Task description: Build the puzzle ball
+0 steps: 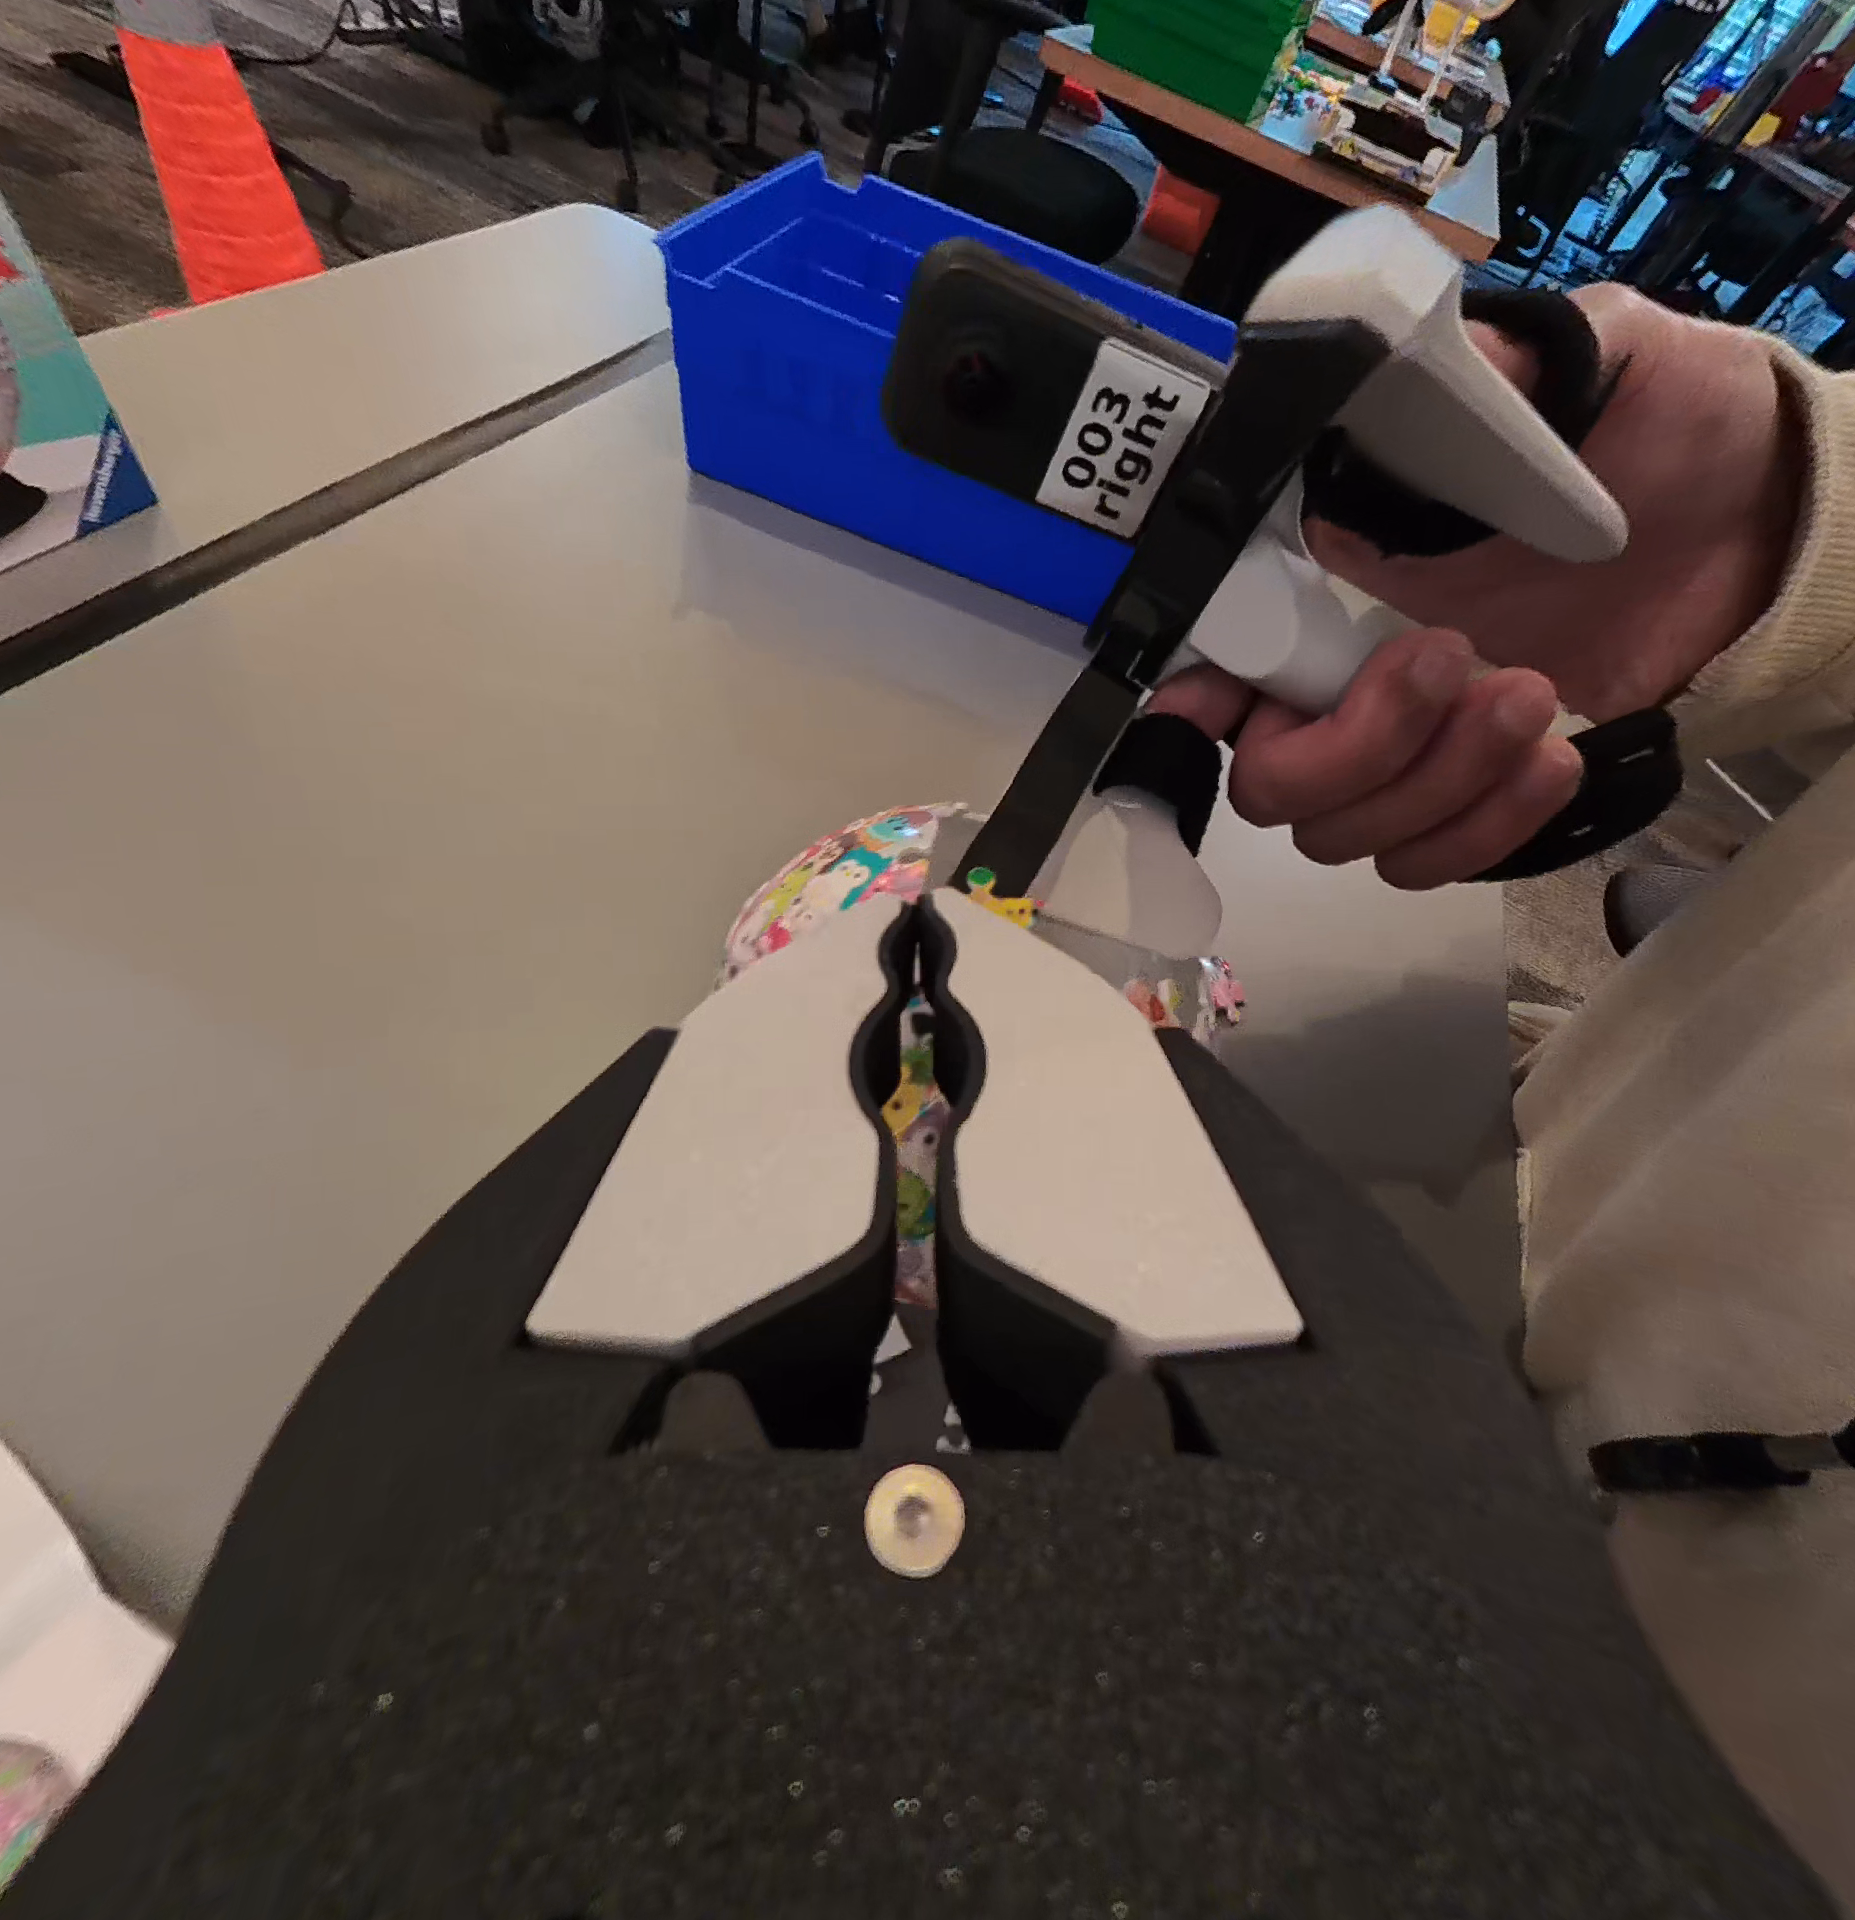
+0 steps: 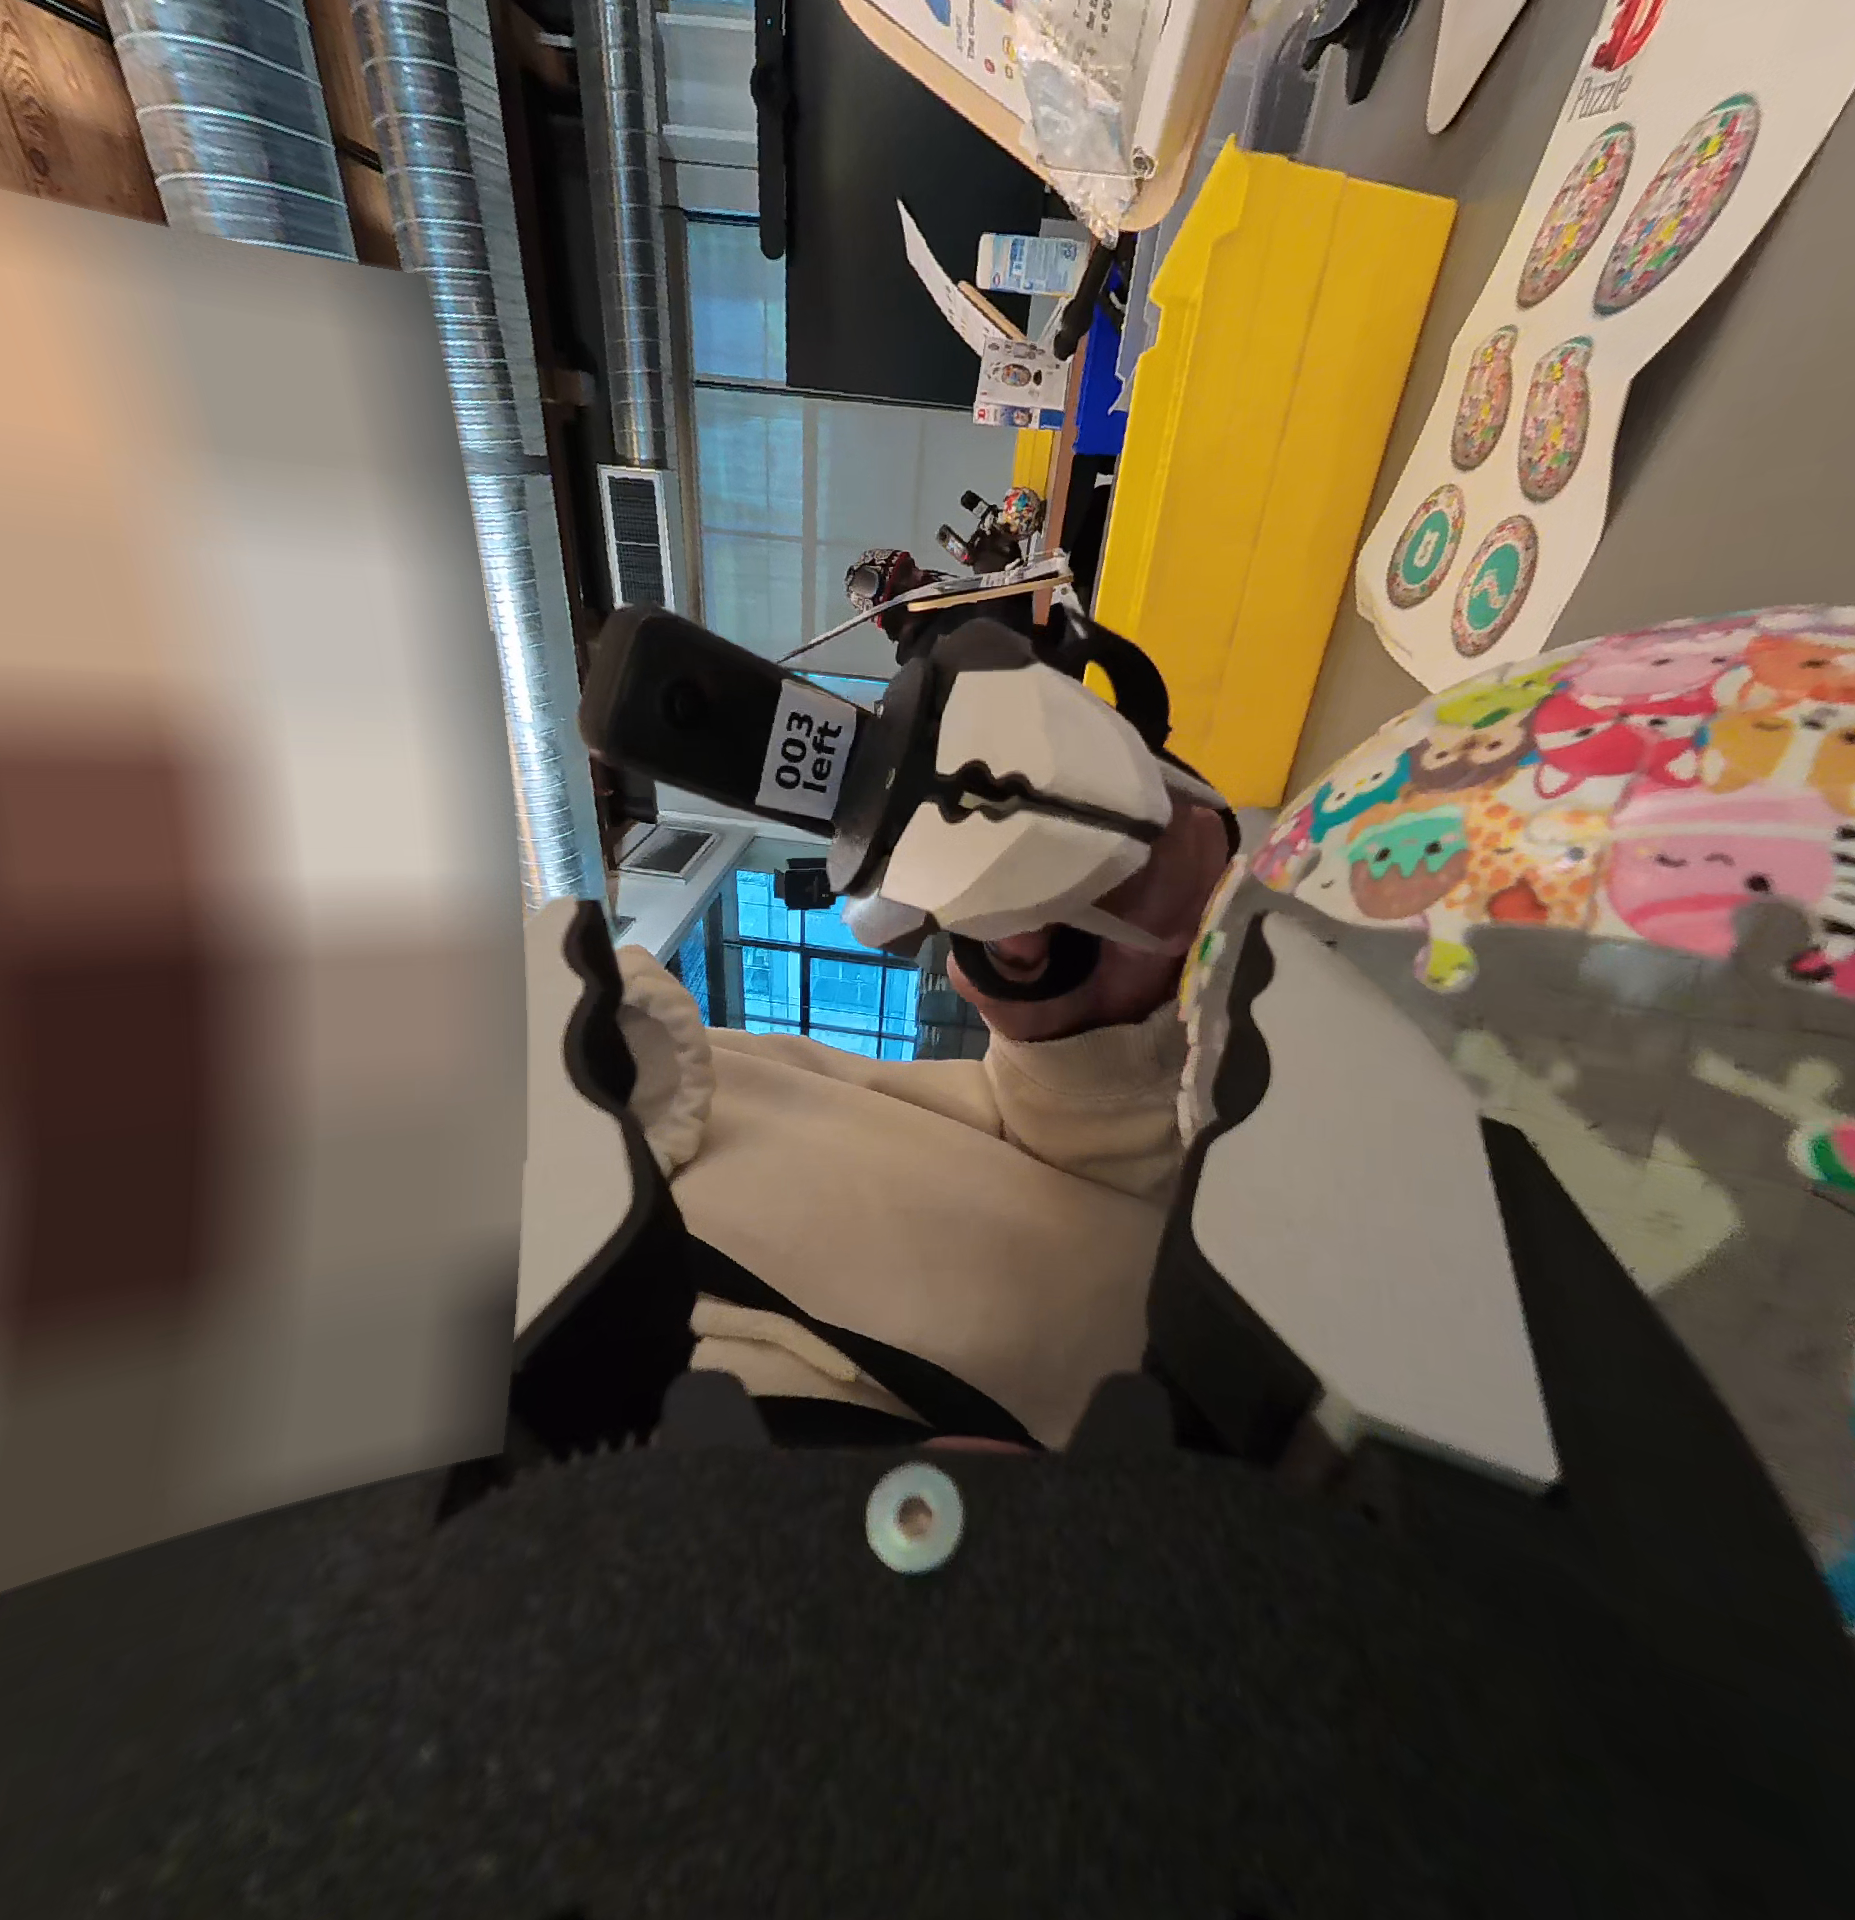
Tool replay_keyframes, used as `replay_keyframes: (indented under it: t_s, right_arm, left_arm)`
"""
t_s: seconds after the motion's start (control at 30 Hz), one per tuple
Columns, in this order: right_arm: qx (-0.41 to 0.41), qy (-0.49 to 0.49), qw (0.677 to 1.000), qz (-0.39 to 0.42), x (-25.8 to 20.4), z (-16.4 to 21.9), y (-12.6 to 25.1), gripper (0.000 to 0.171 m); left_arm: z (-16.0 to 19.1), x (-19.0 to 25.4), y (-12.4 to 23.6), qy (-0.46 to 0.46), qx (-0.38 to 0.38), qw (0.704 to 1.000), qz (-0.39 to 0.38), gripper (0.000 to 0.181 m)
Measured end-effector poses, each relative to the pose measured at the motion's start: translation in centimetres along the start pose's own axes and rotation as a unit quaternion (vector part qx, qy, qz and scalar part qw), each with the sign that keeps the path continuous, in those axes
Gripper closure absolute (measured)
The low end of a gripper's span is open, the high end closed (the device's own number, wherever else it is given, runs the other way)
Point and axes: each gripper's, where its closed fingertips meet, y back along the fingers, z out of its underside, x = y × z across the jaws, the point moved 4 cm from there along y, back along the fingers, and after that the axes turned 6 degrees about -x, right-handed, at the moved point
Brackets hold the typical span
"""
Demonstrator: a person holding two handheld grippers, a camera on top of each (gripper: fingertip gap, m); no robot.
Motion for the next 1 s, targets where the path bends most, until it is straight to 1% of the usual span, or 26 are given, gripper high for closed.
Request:
replay_keyframes:
  t_s: [0.1, 0.13, 0.23, 0.3, 0.33, 0.43, 0.53, 0.67, 1.0]
  right_arm:
    - [-0.004, -0.005, 1.0, -0.01, -0.1, 0.0, -0.4, 0.061]
    - [-0.003, -0.012, 1.0, -0.016, -0.1, 0.0, -0.5, 0.056]
    - [0.003, -0.015, 1.0, -0.024, -0.1, -0.1, -0.4, 0.058]
    - [0.009, -0.016, 1.0, -0.023, 0.0, -0.2, -0.2, 0.062]
    - [0.012, -0.015, 1.0, -0.02, 0.0, -0.2, -0.1, 0.062]
    - [0.018, -0.01, 1.0, -0.013, 0.0, -0.4, 0.2, 0.06]
    - [0.019, -0.018, 0.999, -0.025, -0.1, -0.4, 0.2, 0.061]
    - [0.025, -0.029, 0.999, -0.037, 0.0, -0.5, 0.2, 0.062]
    - [0.023, -0.025, 0.999, -0.042, -0.1, -0.5, 0.2, 0.058]
  left_arm:
    - [0.4, 0.5, -1.0, -0.008, -0.018, 1.0, 0.007, 0.181]
    - [0.4, 0.5, -1.2, -0.009, -0.018, 1.0, 0.008, 0.181]
    - [0.3, 0.6, -1.1, -0.003, -0.014, 1.0, 0.014, 0.181]
    - [0.1, 0.3, -0.5, 0.001, 0.004, 1.0, 0.001, 0.181]
    - [0.0, 0.1, 0.0, 0.006, 0.013, 1.0, -0.001, 0.181]
    - [0.3, -0.5, 0.6, 0.01, 0.004, 1.0, -0.012, 0.181]
    - [0.5, 0.1, 0.3, 0.006, 0.001, 1.0, 0.003, 0.181]
    - [0.9, 0.7, -0.5, -0.008, -0.019, 1.0, 0.004, 0.181]
    - [0.7, 0.7, -0.8, 0.004, -0.013, 1.0, 0.014, 0.181]
